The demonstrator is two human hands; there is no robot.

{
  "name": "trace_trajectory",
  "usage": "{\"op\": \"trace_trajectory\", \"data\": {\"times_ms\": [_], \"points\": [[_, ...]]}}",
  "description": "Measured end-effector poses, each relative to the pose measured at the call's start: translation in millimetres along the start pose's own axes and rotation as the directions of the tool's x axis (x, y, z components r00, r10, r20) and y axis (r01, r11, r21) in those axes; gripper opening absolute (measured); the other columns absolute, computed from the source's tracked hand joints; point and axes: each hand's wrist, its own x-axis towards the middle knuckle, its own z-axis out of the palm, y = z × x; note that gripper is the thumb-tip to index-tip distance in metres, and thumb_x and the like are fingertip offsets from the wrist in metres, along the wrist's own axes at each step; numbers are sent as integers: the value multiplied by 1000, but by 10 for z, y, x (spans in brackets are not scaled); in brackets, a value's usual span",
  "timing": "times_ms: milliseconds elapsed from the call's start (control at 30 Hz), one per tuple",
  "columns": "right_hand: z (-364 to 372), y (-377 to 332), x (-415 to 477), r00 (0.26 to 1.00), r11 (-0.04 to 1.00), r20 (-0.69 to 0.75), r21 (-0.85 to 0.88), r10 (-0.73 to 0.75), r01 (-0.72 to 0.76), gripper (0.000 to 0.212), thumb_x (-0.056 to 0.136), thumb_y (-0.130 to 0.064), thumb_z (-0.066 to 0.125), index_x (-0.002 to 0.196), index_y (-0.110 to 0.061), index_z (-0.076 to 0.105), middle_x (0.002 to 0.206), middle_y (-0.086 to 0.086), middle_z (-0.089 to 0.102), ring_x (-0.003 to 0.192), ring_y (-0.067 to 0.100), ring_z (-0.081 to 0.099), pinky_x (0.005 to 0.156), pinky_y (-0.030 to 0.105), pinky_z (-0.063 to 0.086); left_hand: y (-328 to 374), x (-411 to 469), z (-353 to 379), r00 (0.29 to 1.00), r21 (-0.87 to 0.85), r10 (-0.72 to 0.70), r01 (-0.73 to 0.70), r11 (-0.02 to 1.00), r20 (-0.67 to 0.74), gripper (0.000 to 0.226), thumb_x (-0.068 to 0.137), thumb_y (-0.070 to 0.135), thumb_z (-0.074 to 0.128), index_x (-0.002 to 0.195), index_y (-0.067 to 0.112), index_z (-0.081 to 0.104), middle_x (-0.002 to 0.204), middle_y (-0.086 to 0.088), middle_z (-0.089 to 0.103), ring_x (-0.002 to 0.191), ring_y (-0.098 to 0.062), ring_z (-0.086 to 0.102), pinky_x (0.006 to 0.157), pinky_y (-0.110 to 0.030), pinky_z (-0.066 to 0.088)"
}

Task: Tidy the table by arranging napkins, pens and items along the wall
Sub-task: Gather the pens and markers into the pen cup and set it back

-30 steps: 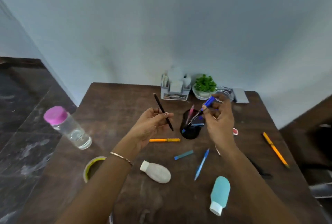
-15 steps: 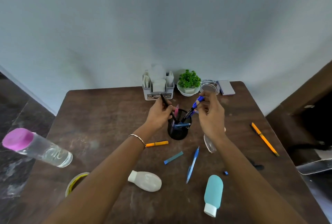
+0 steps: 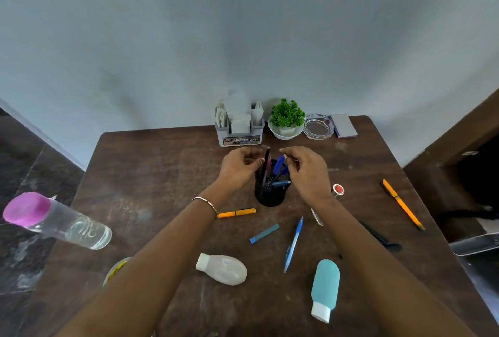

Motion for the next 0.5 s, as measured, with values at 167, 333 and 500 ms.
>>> {"op": "trace_trajectory", "data": {"times_ms": [167,333,500], "points": [[75,13,-64,995,987,86,-150,-40,52,28,91,-12,55,114,-19,69,109,-3,71,105,17,61,86,27,45,-67,-66,-110,999,-76,-9,6,997,-33,23,85,8,68,108,11,68,101,0,69,87,-11,62,83,-21,51],[10,-83,-201,993,988,-53,-120,-101,94,22,88,-13,57,105,-16,70,101,-1,70,100,16,59,90,30,45,-392,-218,-245,994,31,-74,77,997,-84,19,81,9,72,98,9,65,100,0,69,78,-11,60,68,-10,48],[52,-190,-655,996,998,-51,-18,-67,66,17,88,-10,57,101,-15,67,101,-2,67,99,14,60,85,28,47,-906,-434,-218,962,513,-161,26,858,219,61,69,42,81,121,17,60,119,-1,62,115,-20,51,100,-33,40]]}}
